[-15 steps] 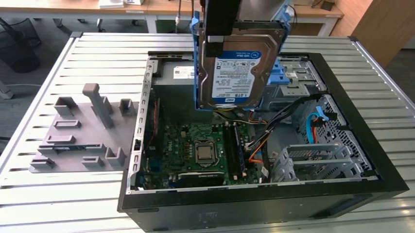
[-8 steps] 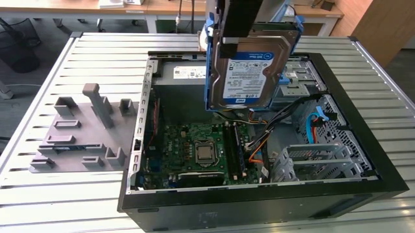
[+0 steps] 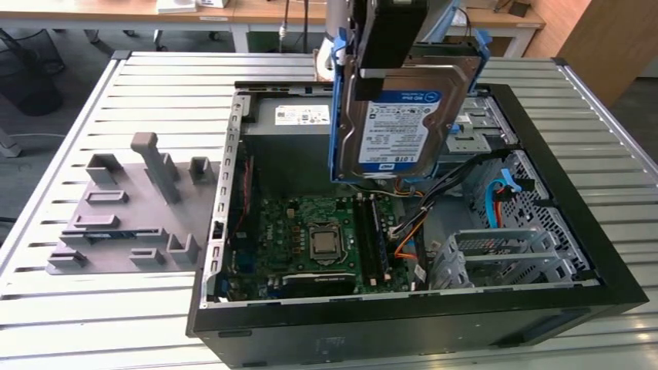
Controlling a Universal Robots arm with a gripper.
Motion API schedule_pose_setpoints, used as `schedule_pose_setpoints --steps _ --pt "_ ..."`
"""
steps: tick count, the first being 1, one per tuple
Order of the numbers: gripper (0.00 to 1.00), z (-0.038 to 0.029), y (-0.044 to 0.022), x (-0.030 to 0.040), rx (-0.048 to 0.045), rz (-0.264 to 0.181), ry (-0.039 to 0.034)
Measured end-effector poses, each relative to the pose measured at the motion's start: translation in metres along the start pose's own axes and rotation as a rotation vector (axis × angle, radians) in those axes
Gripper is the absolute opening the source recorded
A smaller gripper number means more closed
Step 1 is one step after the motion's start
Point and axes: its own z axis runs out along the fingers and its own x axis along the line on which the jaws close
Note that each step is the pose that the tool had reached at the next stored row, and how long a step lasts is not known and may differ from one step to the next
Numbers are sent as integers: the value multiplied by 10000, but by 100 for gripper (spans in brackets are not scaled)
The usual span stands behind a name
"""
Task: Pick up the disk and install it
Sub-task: 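Insert the disk into the insertion slot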
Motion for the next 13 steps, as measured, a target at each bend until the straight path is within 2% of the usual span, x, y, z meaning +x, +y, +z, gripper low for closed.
schedule_pose_setpoints --steps 4,8,13 --pt "36 6 -2 84 0 0 1" --pt "36 16 -16 98 0 0 0" --pt "36 34 -129 102 -1 0 1"
